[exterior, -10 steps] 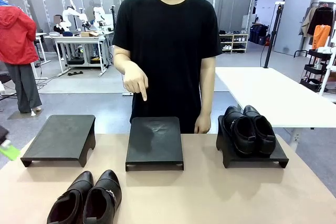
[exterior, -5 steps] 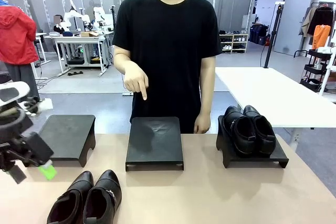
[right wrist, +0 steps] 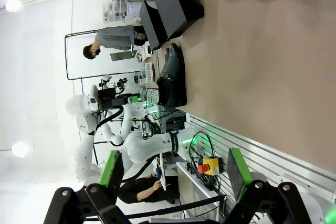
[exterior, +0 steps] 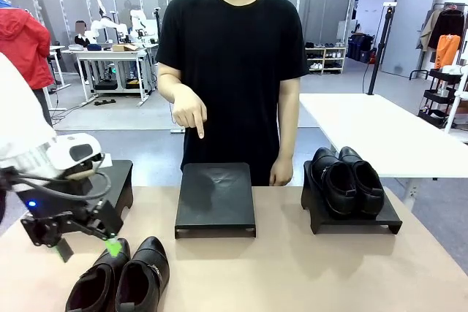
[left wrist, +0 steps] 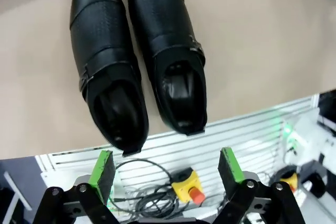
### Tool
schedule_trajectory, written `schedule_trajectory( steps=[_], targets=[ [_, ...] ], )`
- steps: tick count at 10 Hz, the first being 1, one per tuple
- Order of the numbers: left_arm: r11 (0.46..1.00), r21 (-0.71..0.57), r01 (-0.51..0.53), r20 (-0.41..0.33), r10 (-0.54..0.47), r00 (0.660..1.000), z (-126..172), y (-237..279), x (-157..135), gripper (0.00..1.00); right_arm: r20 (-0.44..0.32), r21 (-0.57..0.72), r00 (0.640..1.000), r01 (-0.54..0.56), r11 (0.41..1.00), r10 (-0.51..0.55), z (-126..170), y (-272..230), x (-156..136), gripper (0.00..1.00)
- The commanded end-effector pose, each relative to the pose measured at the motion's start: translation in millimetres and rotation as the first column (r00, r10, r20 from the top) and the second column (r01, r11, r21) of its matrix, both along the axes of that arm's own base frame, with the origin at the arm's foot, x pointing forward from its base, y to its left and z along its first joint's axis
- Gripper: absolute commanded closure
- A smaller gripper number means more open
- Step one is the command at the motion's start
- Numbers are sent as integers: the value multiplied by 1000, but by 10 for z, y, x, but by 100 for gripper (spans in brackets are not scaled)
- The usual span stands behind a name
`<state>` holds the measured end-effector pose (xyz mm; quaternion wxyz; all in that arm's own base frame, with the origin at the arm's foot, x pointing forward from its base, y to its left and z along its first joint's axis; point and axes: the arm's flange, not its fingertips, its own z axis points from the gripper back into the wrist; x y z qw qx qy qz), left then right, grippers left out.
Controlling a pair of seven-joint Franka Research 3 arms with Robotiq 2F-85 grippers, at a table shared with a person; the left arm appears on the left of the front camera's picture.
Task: Place the shoes on the stand as instructed by the person.
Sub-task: Pick up another pair of Shoes and place it on the Shoes Stand indicated by the person.
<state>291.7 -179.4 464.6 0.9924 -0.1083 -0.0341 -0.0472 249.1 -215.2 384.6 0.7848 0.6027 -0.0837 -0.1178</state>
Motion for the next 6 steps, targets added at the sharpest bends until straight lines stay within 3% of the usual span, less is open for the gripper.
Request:
schedule_trajectory(
  steps=[1,6],
  targets=[
    [992,65,-107,29,105,994,-712,81,-306,0,9,-3,1000,-12,1000,12,19,-4,-35,0],
    [965,124,-230,40,226,973,-1271,19,-345,0,9,-3,1000,-12,1000,12,19,-4,-35,0]
  ],
)
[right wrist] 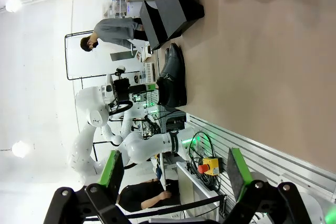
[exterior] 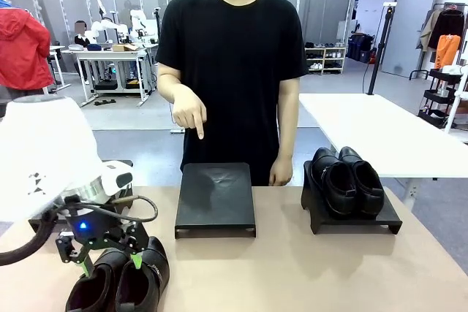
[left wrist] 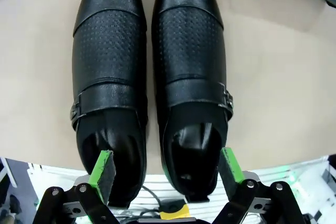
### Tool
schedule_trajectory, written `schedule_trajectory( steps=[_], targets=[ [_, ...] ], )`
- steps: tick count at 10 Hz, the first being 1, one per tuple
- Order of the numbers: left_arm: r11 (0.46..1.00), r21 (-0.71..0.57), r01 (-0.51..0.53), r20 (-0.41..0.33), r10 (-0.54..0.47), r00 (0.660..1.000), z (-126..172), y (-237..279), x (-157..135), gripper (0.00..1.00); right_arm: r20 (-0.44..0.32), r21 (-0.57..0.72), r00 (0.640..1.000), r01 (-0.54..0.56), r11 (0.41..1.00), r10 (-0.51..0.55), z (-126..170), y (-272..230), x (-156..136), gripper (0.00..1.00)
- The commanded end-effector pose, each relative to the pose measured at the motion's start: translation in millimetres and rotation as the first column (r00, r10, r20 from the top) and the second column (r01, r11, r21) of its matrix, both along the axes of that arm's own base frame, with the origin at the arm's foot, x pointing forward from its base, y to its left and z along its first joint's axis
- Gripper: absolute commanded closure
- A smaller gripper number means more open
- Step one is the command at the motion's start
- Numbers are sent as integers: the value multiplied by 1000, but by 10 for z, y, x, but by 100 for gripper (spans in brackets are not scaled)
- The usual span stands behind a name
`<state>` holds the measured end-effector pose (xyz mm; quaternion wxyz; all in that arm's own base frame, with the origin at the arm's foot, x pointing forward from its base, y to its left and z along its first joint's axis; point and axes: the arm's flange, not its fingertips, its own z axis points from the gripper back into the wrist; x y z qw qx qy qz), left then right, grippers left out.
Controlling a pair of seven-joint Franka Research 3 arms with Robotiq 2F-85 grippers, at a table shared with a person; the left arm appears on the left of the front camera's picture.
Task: Place the shoes on the stand as instructed by the person.
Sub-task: Pick up another pair of Shoes and place it on the Shoes Stand indicated by the person.
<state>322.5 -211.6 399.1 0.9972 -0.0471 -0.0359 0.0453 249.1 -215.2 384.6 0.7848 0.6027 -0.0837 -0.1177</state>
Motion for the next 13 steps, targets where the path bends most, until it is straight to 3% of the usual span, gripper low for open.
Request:
schedule_trajectory(
  steps=[1,7,13],
  targets=[
    [999,2,-50,38,50,998,-685,357,-666,0,9,-3,1000,-12,1000,12,19,-4,-35,0],
    [993,39,-113,48,111,993,-972,521,-771,0,9,-3,1000,-12,1000,12,19,-4,-35,0],
    [994,70,-79,5,79,997,-1109,740,-934,0,9,-3,1000,-12,1000,12,19,-4,-35,0]
  ],
)
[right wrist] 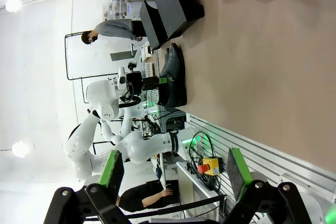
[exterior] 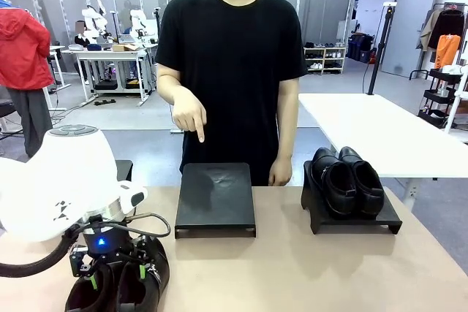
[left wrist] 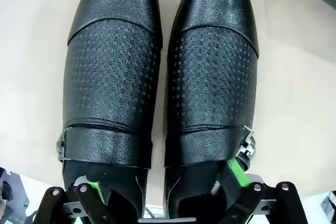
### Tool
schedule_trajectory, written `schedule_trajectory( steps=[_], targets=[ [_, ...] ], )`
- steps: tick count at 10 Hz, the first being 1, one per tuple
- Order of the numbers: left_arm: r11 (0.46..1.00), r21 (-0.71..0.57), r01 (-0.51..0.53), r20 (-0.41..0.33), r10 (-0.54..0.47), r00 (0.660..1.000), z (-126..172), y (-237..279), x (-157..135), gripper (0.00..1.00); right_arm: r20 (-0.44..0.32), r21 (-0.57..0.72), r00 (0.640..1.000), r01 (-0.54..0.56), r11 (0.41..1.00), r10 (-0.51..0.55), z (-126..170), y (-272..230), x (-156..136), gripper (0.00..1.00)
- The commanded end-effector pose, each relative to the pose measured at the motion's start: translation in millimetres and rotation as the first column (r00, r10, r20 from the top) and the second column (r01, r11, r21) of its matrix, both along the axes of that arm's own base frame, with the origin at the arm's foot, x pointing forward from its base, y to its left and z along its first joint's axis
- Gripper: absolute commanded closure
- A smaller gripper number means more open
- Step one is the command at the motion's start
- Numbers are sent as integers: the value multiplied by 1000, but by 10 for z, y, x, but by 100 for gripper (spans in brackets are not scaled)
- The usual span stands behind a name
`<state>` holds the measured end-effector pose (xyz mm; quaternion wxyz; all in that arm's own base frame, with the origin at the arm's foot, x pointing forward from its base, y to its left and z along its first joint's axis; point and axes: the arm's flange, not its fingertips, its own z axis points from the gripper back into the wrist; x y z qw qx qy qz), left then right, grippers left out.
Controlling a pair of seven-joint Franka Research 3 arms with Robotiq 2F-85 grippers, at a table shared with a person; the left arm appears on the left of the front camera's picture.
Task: Place the shoes on the stand as instructed by the person.
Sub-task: Pick up another pair of Shoes and place it on the Shoes Stand indicated by the person.
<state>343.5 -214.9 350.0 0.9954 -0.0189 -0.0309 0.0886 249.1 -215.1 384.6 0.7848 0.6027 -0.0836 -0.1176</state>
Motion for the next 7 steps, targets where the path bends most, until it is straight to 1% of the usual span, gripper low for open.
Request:
schedule_trajectory(
  steps=[1,3,6,7],
  targets=[
    [1000,21,17,1,-17,1000,-650,806,-1160,0,9,-3,1000,-12,1000,12,19,-5,-35,0],
    [999,6,37,-23,-37,999,-674,853,-1241,0,9,-3,1000,-12,1000,12,19,-5,-35,0],
    [999,0,45,-6,-45,999,-637,880,-1293,0,9,-3,1000,-12,1000,12,19,-5,-35,0],
    [999,10,45,12,-45,999,-624,894,-1296,10,9,-3,1000,-12,1000,12,19,-5,-35,0]
  ],
)
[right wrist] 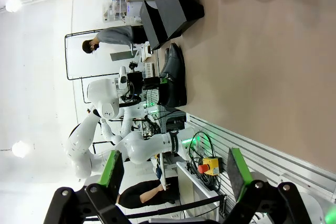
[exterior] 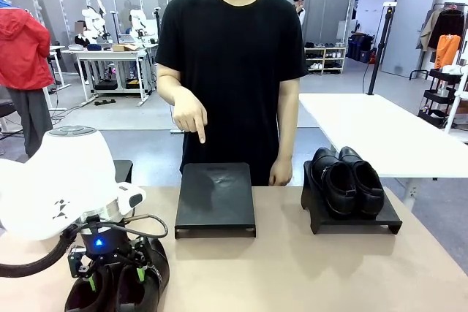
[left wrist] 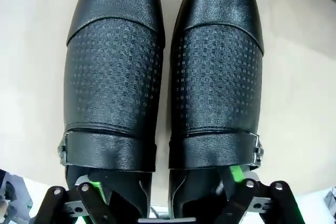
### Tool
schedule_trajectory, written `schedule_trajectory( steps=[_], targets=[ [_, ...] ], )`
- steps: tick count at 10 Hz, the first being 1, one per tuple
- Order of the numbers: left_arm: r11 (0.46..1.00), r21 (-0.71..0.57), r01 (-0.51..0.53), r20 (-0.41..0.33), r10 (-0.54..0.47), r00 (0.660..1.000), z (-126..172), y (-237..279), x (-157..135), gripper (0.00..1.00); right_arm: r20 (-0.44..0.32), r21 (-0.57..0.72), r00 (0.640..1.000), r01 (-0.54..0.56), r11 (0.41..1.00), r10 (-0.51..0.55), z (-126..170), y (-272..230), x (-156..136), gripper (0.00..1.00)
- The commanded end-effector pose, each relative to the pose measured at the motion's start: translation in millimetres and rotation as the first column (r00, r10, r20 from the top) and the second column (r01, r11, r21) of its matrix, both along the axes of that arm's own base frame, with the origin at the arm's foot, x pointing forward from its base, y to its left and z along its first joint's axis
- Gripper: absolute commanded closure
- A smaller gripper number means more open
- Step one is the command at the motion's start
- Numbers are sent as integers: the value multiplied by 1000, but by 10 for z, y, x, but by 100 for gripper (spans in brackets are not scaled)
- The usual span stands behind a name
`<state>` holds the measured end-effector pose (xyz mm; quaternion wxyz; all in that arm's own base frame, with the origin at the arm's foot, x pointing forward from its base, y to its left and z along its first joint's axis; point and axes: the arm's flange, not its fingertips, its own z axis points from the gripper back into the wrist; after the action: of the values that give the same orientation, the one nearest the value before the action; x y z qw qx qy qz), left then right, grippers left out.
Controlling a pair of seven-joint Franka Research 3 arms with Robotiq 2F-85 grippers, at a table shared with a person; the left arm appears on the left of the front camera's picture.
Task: Place the shoes on the stand as instructed by the person.
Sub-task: Pick up another pair of Shoes and place it on the Shoes Stand indicated by the person.
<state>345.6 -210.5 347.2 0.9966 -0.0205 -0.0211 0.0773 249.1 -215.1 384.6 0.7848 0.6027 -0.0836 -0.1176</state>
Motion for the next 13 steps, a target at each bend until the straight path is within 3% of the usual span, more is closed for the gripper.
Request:
schedule_trajectory(
  steps=[1,2,3,6,7,11,13],
  targets=[
    [1000,12,19,20,-19,1000,-586,857,-1308,60,9,-3,1000,-12,1000,12,19,-5,-35,0],
    [999,15,40,2,-40,999,-588,847,-1320,70,9,-3,1000,-12,1000,12,19,-5,-35,0],
    [999,17,43,-2,-43,999,-588,844,-1321,100,9,-3,1000,-12,1000,12,19,-5,-35,0],
    [998,44,33,-11,-33,999,-579,863,-1332,96,9,-3,1000,-12,1000,12,19,-5,-35,0],
    [999,43,30,-17,-29,999,-581,879,-1342,100,9,-3,1000,-12,1000,12,19,-5,-35,0],
    [999,43,23,-30,-22,999,-588,917,-1362,100,9,-3,1000,-12,1000,12,19,-5,-35,0],
    [999,17,29,4,-29,1000,-447,962,-1317,100,9,-3,1000,-12,1000,12,19,-5,-35,0]
  ],
)
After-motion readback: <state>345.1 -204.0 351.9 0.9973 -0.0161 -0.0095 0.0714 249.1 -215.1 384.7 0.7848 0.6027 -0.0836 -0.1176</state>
